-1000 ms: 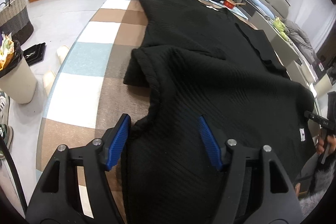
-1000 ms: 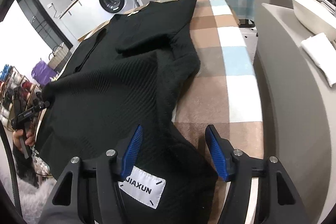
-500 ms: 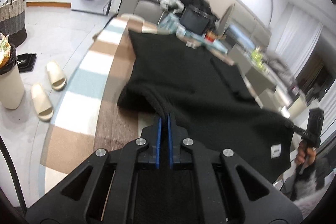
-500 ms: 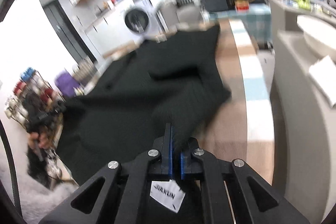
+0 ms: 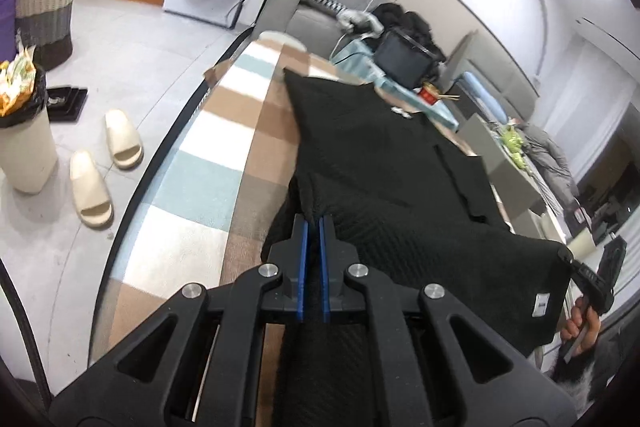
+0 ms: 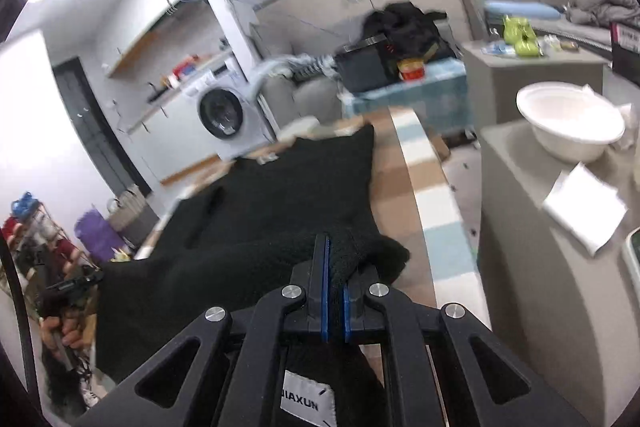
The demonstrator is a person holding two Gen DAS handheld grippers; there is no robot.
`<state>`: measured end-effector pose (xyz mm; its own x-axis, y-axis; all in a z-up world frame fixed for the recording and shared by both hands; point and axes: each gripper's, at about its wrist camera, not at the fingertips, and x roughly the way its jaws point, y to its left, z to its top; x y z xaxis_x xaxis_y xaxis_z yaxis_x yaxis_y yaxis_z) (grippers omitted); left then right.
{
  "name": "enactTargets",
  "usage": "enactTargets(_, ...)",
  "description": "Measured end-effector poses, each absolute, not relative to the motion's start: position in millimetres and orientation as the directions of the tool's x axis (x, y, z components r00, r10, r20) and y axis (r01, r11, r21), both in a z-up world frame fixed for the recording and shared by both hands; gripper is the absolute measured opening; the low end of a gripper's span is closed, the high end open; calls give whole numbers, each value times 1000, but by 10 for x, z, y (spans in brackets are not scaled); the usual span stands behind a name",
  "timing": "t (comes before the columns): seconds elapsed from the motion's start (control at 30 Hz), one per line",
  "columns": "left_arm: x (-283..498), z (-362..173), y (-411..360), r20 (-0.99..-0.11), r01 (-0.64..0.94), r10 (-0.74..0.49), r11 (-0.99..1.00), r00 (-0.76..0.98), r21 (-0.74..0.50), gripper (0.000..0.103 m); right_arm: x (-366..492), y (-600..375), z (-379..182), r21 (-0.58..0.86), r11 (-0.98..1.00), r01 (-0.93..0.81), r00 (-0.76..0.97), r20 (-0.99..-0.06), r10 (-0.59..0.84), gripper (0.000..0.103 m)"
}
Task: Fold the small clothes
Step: 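Open both grippers and release the folded sweater side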
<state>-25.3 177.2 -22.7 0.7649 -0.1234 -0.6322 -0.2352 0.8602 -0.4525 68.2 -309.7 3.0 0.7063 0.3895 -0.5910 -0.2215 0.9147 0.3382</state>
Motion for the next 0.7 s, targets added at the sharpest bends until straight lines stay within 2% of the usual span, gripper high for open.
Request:
enactTargets(0.2, 32, -419, 1756, -671, -262, -114, 863, 733, -433, 3, 922, -3049, -247, 296, 936, -193, 612, -709, 350, 13)
enactTargets(0.27, 60, -434, 1766, -670, -263, -112, 863, 734, -432, 3, 907, -3084, -271, 253, 949, -188, 617, -722, 314, 22)
enactTargets(0.33, 128, -449, 1796, -666, -269, -107, 859, 738, -437, 3, 929, -3141, -290, 243, 952, -185, 629, -715, 305, 47)
enactTargets(0.47, 270, -500, 1832, -687, -296, -90, 856, 721, -423, 4, 1078, -3160, -298, 247, 949, -196, 622, -716, 315, 50)
enactTargets(0.53, 330, -530, 1816, -709, -312, -81, 859, 700, -406, 11, 1194, -3109, -346, 249, 946, -207, 600, -731, 324, 52)
enactTargets(0.6, 394, -578, 1808, -738, -332, -81, 856, 670, -395, 38, 1319, -3036, -407, 256, 940, -226, 570, -748, 340, 52)
enactTargets(0.67, 421, -619, 1796, -741, -332, -93, 852, 665, -405, 49, 1410, -2963, -470, 251, 938, -237, 545, -765, 343, 52)
enactTargets(0.7, 431, -636, 1786, -744, -334, -83, 856, 663, -393, 50, 1440, -2935, -486, 248, 939, -239, 540, -770, 341, 52)
